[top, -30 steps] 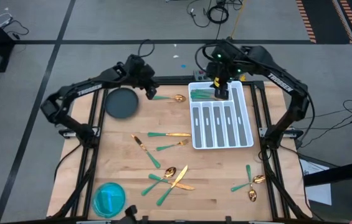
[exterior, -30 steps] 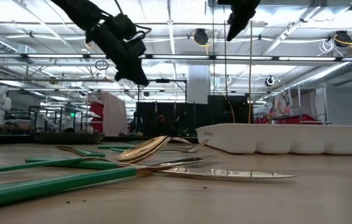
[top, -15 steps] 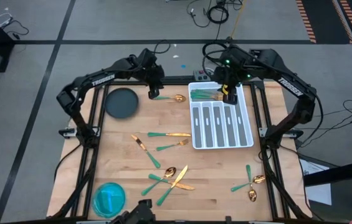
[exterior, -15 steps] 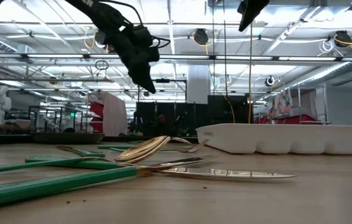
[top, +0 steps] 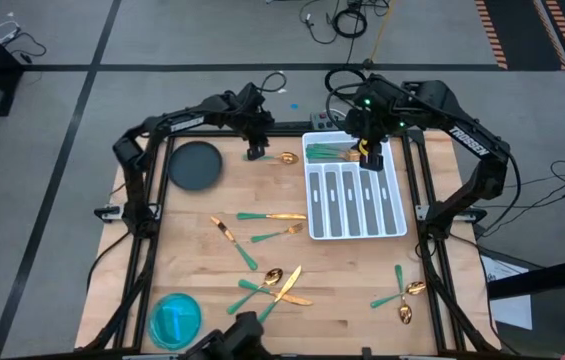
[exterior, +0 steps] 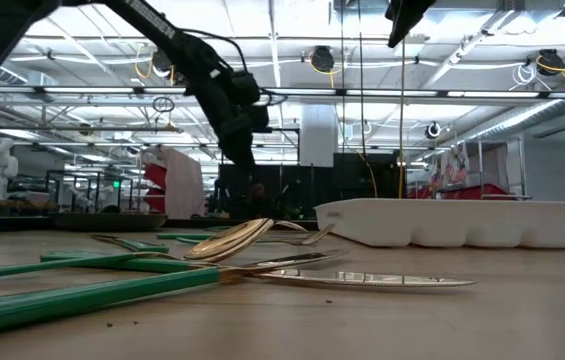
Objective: Sort silverware
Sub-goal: Put the green spoon into the silverware tray
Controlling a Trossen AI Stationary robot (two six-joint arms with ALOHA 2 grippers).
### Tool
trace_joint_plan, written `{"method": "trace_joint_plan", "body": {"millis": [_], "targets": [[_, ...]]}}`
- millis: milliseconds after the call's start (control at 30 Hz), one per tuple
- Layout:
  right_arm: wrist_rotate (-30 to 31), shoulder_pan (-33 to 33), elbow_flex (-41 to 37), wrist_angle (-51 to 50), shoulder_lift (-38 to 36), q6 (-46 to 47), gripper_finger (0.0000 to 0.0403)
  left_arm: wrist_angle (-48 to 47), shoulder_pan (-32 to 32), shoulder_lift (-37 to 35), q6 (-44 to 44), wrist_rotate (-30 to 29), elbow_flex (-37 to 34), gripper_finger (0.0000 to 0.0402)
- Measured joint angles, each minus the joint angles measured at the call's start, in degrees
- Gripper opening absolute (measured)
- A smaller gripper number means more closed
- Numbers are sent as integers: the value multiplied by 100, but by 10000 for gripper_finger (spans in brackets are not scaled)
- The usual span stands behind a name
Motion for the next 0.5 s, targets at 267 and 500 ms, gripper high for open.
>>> {"method": "trace_joint_plan", "body": {"millis": [267, 500], "targets": [[-2, 0, 0, -155, 0, 91, 144, -498, 1, 827, 114, 29, 774, 76], [-2, 0, 0, -268, 2, 91, 144, -898, 1, 1171, 439, 44, 1108, 76]]}}
